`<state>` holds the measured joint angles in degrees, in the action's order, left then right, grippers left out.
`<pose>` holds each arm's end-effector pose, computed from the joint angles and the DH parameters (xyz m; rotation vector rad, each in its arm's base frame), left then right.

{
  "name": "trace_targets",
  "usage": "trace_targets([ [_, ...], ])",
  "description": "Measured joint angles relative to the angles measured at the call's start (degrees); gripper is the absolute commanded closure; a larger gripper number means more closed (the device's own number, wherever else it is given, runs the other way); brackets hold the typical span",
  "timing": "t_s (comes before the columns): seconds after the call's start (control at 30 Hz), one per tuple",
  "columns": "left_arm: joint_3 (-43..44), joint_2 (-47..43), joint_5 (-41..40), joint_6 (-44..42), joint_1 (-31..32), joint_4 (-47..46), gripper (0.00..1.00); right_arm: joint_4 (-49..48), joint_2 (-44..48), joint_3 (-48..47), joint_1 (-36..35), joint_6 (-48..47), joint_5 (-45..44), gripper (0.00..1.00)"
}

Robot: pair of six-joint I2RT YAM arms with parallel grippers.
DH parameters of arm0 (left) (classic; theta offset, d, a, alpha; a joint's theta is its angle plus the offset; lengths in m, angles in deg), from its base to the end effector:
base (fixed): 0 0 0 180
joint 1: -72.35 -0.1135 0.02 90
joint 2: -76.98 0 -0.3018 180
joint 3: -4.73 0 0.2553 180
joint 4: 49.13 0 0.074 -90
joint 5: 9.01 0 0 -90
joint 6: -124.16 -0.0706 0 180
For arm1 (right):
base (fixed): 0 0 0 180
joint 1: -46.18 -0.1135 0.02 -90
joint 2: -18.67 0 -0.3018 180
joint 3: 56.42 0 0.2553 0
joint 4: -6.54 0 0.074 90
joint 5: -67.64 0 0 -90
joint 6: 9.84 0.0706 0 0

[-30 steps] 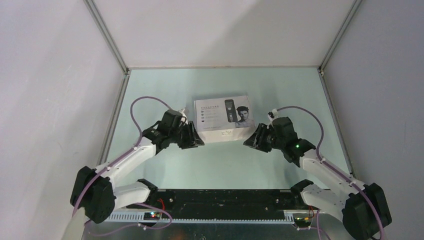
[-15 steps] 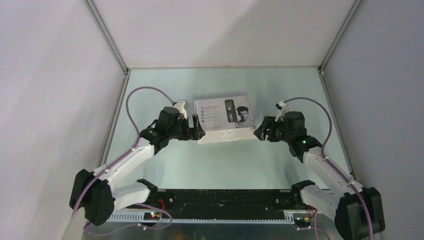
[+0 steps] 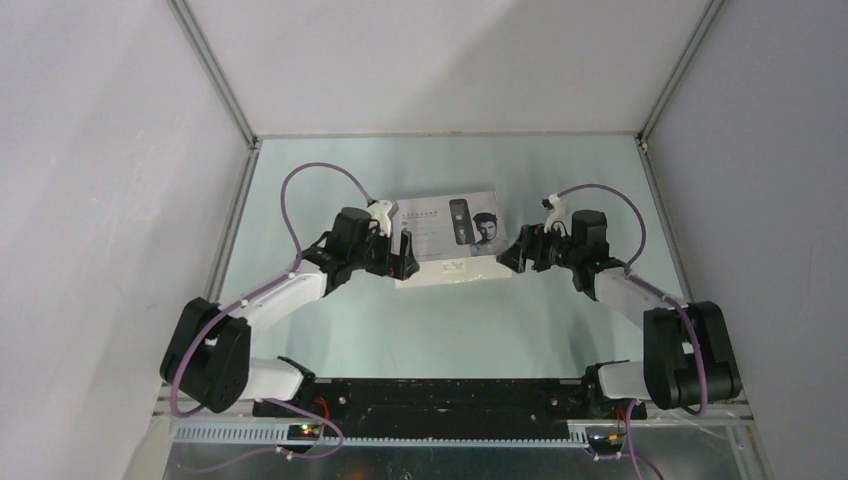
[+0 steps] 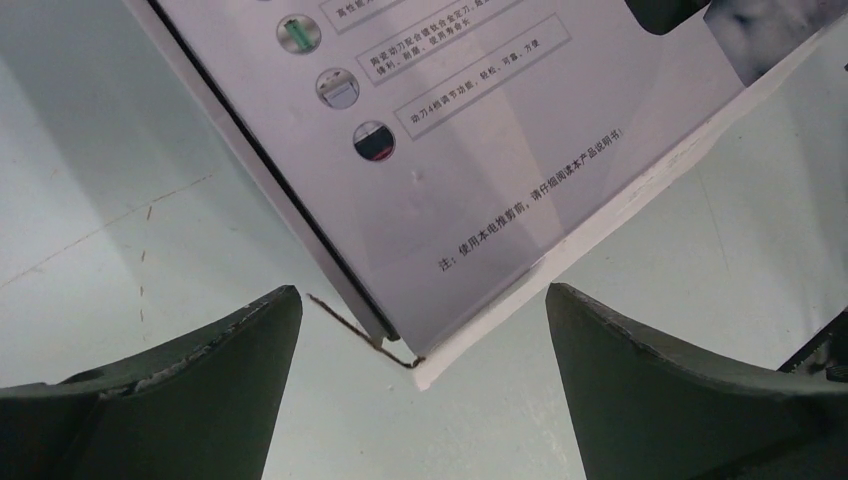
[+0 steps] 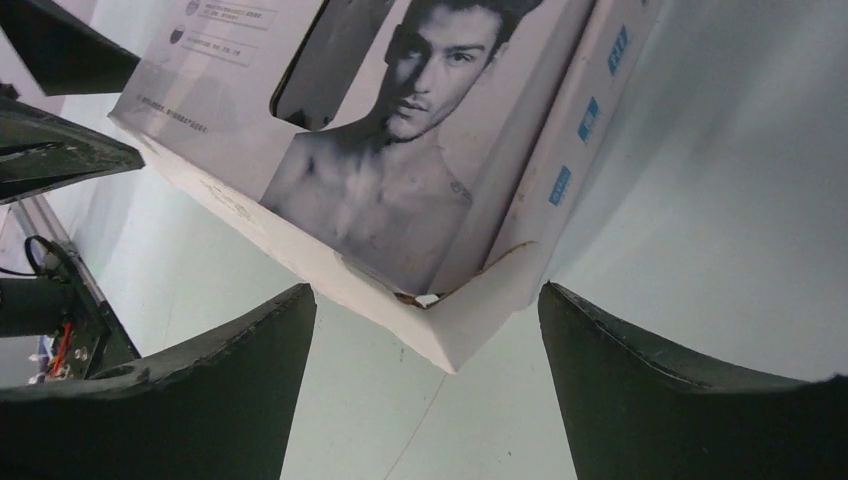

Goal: Sort the hair-cutting tools

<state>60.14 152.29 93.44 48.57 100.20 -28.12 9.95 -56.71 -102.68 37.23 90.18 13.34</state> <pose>0.2507 -0.1497 0.2249 0.3900 2.3130 -0.6240 0.2678 0.0839 0.2107 -0.3519 2.1079 0.8586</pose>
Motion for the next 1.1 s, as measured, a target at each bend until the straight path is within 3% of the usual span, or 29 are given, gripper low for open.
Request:
trace_targets([
  [0.23, 0.0, 3.48, 4.02, 0.63, -2.29, -2.71, 0.0, -5.6, -4.85, -0.28, 0.2, 0.87, 4.24, 0.13],
  [0.63, 0.0, 6.95, 7.15, 2.95, -2.89, -4.07, 0.03, -7.63, -10.51, -2.19, 1.33, 3.41, 4.22, 0.13],
  [1.1, 0.79, 8.55, 8.79, 6.6, -3.04, -1.99, 0.23, -5.55, -12.72, -2.84, 0.85, 9.57, 3.91, 0.27],
])
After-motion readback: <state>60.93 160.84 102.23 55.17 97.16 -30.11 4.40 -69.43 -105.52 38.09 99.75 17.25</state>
